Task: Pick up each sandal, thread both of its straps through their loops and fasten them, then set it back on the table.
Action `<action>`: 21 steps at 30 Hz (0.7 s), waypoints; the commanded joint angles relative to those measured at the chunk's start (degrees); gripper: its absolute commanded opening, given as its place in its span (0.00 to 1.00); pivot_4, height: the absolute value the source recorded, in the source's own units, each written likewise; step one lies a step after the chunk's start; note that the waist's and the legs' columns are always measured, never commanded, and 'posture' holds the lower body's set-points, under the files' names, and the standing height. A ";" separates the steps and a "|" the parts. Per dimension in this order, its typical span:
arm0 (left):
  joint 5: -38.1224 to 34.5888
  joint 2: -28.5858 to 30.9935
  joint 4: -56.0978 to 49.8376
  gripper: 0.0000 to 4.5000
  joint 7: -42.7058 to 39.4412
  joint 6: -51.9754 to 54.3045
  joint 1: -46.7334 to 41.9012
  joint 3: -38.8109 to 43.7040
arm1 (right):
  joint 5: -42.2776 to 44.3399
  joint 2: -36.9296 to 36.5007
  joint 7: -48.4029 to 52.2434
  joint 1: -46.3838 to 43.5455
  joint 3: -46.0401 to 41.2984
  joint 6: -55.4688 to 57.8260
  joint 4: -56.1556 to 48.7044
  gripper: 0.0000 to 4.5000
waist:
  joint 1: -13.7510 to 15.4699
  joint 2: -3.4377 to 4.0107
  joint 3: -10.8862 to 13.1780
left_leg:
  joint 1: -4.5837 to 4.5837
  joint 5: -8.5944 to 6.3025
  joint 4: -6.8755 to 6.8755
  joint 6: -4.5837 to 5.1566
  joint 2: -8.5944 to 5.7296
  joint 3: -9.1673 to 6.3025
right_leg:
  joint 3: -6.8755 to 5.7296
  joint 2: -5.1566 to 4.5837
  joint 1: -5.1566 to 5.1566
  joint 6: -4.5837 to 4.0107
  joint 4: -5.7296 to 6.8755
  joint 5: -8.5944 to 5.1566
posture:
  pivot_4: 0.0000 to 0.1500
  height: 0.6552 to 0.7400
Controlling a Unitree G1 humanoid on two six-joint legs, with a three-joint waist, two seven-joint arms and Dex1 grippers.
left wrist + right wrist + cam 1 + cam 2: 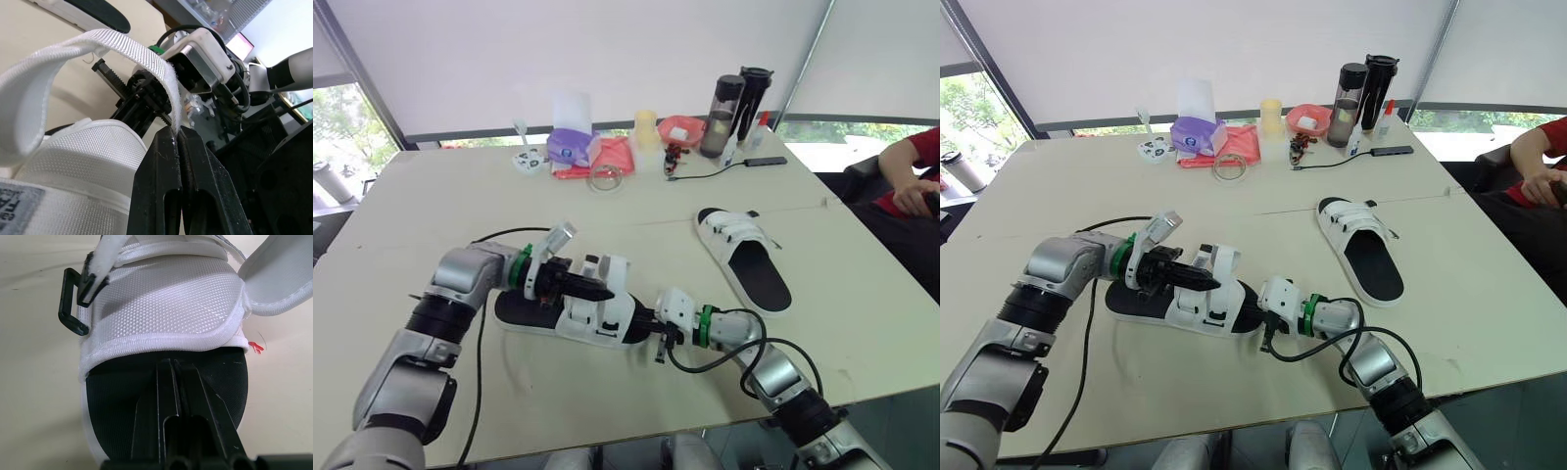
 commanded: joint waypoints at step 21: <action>8.89 1.70 -0.98 0.02 -0.59 -13.41 2.20 -3.91 | -6.28 -2.24 -2.39 3.77 2.08 6.45 8.86 0.00 | -0.01 0.02 -0.03 | 0.01 0.00 0.00 0.00 0.00 0.00 | 0.01 -0.01 0.01 0.00 0.00 0.00 | 1.00 1.00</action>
